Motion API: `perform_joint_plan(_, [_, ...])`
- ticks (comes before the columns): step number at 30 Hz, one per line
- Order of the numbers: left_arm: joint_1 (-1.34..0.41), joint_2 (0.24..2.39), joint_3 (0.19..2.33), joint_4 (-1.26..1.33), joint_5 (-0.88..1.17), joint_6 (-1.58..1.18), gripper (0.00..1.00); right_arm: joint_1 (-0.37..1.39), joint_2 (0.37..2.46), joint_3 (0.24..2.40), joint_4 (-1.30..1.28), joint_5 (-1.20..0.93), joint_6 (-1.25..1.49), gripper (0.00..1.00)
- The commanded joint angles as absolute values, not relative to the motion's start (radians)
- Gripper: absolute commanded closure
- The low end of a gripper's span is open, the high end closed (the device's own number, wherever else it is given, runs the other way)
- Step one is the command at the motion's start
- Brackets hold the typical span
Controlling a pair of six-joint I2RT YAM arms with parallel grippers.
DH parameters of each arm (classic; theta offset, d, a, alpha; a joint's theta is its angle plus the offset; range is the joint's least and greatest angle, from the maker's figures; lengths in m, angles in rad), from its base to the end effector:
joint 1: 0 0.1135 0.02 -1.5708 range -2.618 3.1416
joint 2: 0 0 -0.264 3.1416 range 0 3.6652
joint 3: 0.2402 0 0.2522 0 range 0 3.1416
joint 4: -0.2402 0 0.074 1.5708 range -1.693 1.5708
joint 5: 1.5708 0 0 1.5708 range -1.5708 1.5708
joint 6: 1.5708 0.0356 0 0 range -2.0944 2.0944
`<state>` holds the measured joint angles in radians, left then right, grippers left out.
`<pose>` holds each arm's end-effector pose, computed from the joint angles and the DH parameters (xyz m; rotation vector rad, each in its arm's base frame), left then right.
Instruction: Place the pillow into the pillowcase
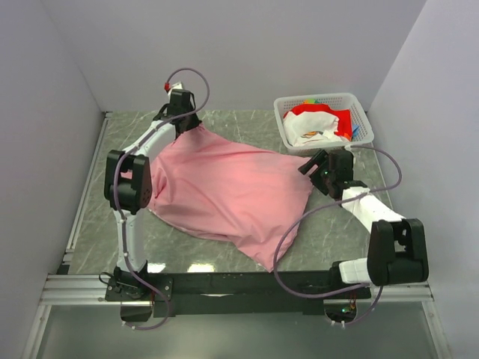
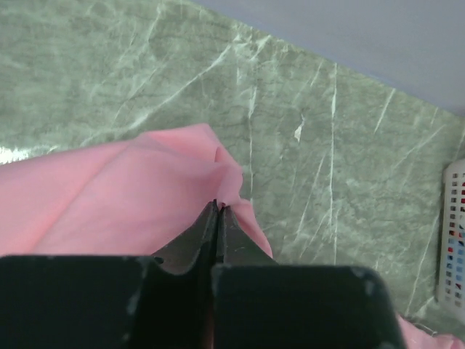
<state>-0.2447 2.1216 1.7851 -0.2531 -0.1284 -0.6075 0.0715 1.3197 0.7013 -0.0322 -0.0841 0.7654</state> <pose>0.4863 -0.1167 0.2534 -0.4658 2.1258 -0.3529 0.2750 0.0227 0.2098 0.7290 2.1558 0.5456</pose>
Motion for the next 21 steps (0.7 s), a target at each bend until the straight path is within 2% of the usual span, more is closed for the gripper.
perform_joint_plan(1, [-0.244, 2.076, 1.839, -0.268, -0.179, -0.597, 0.99, 0.023, 1.4, 0.768, 0.045, -0.038, 0.779, 0.14])
perform_joint_plan(6, [-0.2, 1.95, 1.812, -0.282, -0.19, -0.614, 0.99, 0.006, 1.554, 0.87, 0.086, -0.089, 0.772, 0.13])
perform_joint_plan(9, [-0.163, 1.882, 1.827, -0.333, -0.183, -0.632, 0.99, 0.005, 1.583, 0.923, 0.123, -0.098, 0.758, 0.19])
perform_joint_plan(12, [-0.121, 1.795, 1.802, -0.342, -0.157, -0.661, 0.99, 0.006, 1.592, 0.975, 0.108, -0.106, 0.745, 0.73])
perform_joint_plan(13, [-0.111, 1.749, 1.798, -0.342, -0.147, -0.666, 0.99, 0.005, 1.589, 0.982, 0.092, -0.124, 0.733, 0.94])
perform_joint_plan(14, [-0.101, 1.727, 1.787, -0.341, -0.144, -0.667, 0.99, 0.005, 1.58, 0.985, 0.086, -0.124, 0.732, 1.0])
perform_joint_plan(17, [-0.065, 1.651, 1.801, -0.376, -0.175, -0.69, 0.99, 0.005, 1.475, 0.953, 0.064, -0.133, 0.73, 1.0])
perform_joint_plan(21, [-0.003, 1.56, 1.827, -0.437, -0.207, -0.716, 0.99, 0.005, 1.223, 0.989, -0.027, -0.133, 0.693, 1.0])
